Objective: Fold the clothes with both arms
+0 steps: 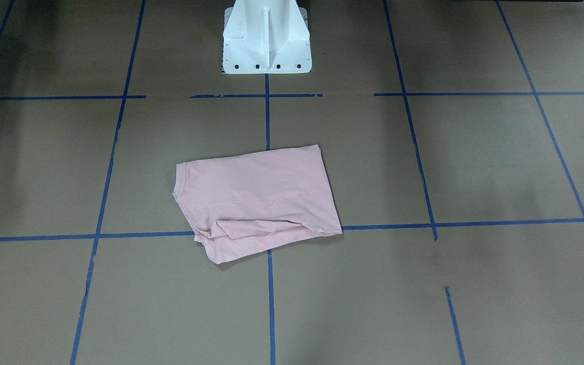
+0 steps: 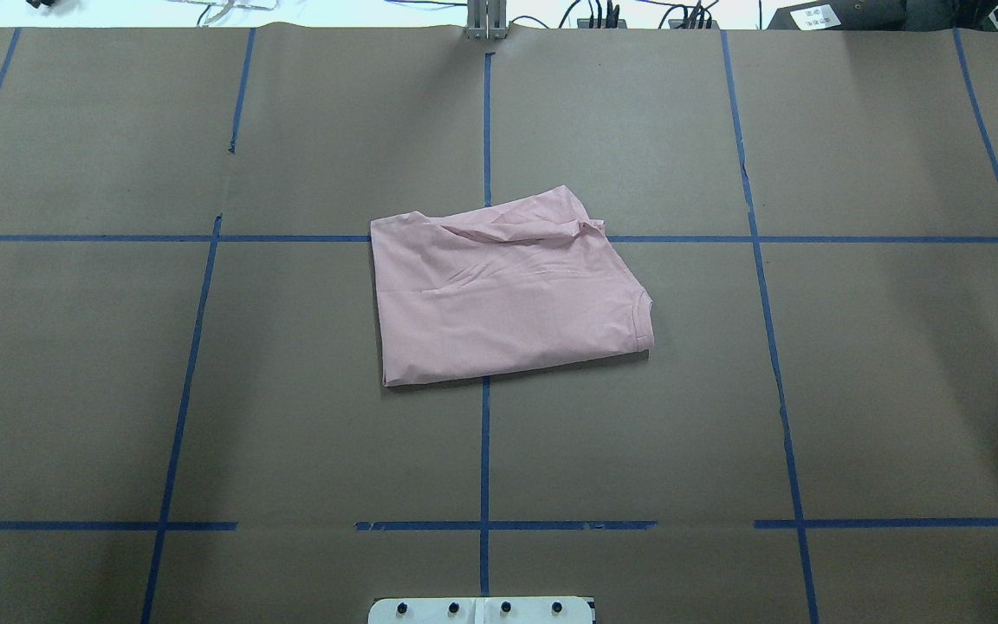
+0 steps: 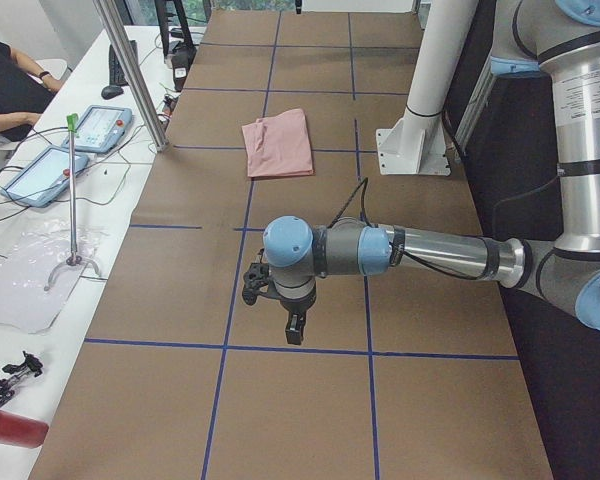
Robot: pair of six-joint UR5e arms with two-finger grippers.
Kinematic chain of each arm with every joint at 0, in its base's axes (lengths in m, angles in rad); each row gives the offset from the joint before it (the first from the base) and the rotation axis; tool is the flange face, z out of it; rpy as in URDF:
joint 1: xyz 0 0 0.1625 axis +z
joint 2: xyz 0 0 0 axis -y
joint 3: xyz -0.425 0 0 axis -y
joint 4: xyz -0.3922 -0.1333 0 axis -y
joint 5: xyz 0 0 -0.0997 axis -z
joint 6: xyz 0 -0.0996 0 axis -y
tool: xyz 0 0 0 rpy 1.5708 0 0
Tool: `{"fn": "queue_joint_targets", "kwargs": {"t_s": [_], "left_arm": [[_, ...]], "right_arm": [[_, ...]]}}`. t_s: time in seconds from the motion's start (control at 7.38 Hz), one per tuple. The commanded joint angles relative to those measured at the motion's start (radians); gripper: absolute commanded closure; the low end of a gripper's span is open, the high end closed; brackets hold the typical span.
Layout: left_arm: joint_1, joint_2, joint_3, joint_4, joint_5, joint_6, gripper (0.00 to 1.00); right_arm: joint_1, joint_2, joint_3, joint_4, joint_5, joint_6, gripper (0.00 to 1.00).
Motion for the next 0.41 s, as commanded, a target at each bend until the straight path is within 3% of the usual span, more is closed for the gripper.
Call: {"fn": "queue_joint_targets", "kwargs": {"t_s": [0.0, 0.27], "left_arm": [[0.0, -0.007, -0.002, 0.001, 0.0, 0.0, 0.0], [0.0, -0.01, -0.012, 0.001, -0.001, 0.003, 0.0]], "right_arm": [[0.001, -0.003, 0.002, 0.0, -0.001, -0.002, 0.0], [0.001, -0.003, 0.001, 0.0, -0.001, -0.002, 0.0]]}}
